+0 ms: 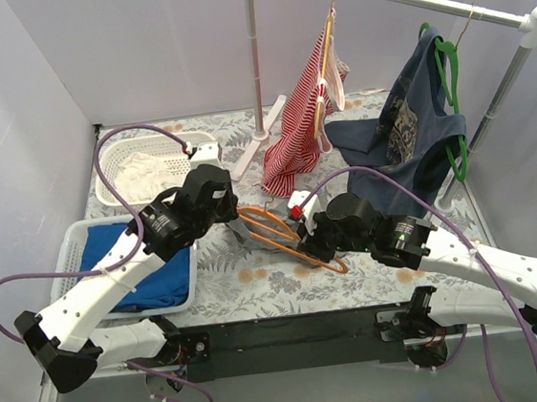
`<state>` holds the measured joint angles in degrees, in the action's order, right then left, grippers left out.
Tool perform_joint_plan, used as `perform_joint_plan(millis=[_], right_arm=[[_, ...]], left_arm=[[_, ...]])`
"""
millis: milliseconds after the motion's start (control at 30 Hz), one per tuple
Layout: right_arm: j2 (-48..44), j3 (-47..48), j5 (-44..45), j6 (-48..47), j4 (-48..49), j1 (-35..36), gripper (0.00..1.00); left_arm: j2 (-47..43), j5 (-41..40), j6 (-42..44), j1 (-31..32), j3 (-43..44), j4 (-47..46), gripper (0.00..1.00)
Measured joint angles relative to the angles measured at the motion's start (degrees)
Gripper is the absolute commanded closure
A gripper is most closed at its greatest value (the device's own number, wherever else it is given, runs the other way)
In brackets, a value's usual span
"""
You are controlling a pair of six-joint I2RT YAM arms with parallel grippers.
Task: Place the tank top on the hanger
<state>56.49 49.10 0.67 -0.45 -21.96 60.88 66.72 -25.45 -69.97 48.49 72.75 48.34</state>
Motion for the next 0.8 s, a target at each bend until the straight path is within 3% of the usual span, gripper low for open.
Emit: perform_joint_plan(millis=[67, 367, 500, 667, 800], right_arm=[[0.13, 0.00, -0.94, -0.04, 0.57, 0.07, 0.99], [2.23, 0.00, -3.19, 0.00, 3.34, 0.26, 0.99], [3.76, 0.20, -3.96, 0.00, 4.17, 0.24, 0.99], [6.71, 0.74, -5.05, 0.04, 4.61, 0.13, 0.99], [7.45, 1.01, -5.53, 0.04, 4.79, -0.13, 0.99]], left_arm=[[-1.79, -0.09, 0.28, 0.00, -1.81, -1.31, 0.55], [-11.96, 0.33, -0.15, 0.00, -8.07, -5.11, 0.58], [-18.16, 1.97, -0.35, 0.00, -10.12, -6.08, 0.49], [-27.06, 8.70, 0.55, 0.00, -15.34, -10.71, 0.45], [-25.81, 12.63, 1.22, 0.00, -16.31, -15.26, 0.43]])
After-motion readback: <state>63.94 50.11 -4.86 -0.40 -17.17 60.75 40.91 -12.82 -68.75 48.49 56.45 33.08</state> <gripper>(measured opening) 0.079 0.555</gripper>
